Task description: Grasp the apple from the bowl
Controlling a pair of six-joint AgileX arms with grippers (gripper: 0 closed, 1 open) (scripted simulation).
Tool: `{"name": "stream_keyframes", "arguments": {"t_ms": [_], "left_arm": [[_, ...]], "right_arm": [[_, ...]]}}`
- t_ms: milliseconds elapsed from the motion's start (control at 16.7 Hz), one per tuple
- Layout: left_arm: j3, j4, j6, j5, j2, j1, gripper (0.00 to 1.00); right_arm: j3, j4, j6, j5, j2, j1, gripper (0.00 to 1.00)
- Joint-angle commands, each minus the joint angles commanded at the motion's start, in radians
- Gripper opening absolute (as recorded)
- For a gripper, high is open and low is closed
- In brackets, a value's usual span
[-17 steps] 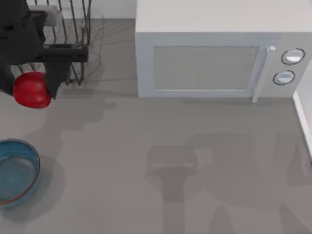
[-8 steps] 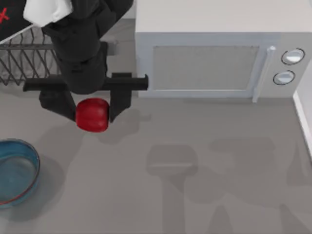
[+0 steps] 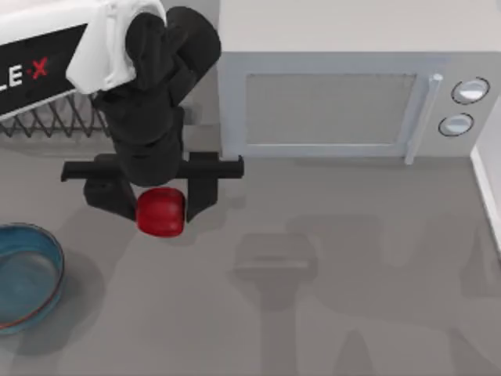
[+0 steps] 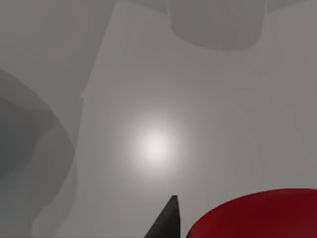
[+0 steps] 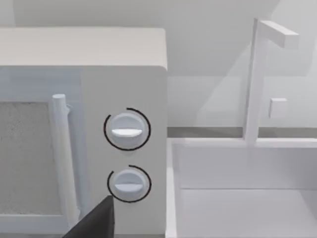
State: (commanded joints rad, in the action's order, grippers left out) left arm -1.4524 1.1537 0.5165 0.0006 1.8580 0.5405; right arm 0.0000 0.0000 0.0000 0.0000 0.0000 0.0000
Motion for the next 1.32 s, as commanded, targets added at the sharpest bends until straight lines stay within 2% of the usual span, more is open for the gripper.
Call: {"name": "stream_keyframes", "arguments": {"t_ms": [240, 540, 1320], "left_arm": [[0.149, -0.173, -0.001, 0.000, 0.031, 0.000, 0.00], [0.172, -0.197, -0.001, 0.000, 0.036, 0.000, 0.00], [0.172, -0.197, -0.001, 0.000, 0.036, 0.000, 0.98]], "right_arm": [[0.000, 0.000, 0.000, 0.000, 0.000, 0.000, 1.00], [0.000, 0.000, 0.000, 0.000, 0.000, 0.000, 1.00], [0.000, 0.000, 0.000, 0.000, 0.000, 0.000, 1.00]]}}
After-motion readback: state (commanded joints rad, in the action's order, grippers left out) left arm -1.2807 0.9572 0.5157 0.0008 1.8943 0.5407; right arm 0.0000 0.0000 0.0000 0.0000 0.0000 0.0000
